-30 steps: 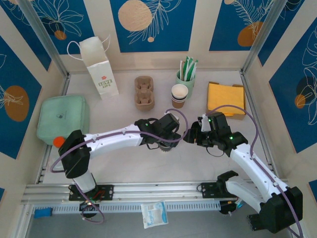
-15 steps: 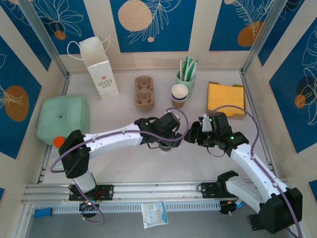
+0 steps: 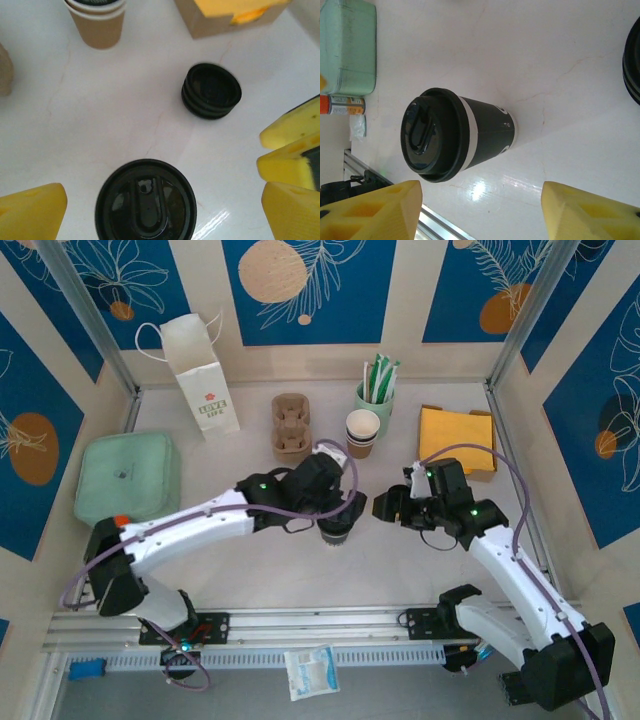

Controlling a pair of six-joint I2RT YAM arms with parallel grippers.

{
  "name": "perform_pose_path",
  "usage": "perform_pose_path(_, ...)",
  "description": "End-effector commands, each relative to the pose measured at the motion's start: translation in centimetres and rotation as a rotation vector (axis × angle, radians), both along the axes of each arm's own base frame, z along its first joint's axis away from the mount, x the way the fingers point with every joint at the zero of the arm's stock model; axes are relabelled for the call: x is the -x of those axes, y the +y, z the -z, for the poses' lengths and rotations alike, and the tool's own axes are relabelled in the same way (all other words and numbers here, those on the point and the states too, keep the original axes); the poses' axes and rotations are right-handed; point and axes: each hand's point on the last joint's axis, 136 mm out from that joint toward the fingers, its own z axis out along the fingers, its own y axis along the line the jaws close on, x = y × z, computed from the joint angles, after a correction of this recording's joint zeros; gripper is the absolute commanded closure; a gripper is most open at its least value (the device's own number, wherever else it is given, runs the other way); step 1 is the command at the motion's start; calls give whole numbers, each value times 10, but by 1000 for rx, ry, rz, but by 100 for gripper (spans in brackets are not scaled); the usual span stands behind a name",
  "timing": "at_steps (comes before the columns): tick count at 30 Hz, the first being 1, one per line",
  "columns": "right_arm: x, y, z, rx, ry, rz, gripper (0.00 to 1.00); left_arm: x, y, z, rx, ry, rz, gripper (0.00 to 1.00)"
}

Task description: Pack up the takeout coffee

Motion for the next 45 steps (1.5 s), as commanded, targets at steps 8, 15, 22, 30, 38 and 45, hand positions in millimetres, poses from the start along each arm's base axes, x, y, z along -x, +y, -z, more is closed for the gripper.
perform_pose_path(8,1,29,-2,79,54,-130,36,-10,77,41,26,131,-148,0)
perform_pose_path(15,-1,48,11,155,80,-187,35,-1,87,57,17,173,-128,1)
perform_pose_path(22,-5,55,25,210,103,-204,35,3,77,66,35,204,-82,0)
perform_pose_path(30,-6,55,39,238,126,-203,35,2,68,77,15,232,-50,1)
perform_pose_path(38,-3,50,53,258,147,-196,35,2,69,97,-16,264,-61,1)
perform_pose_path(45,2,46,63,270,165,-190,35,4,72,110,-37,281,-74,1)
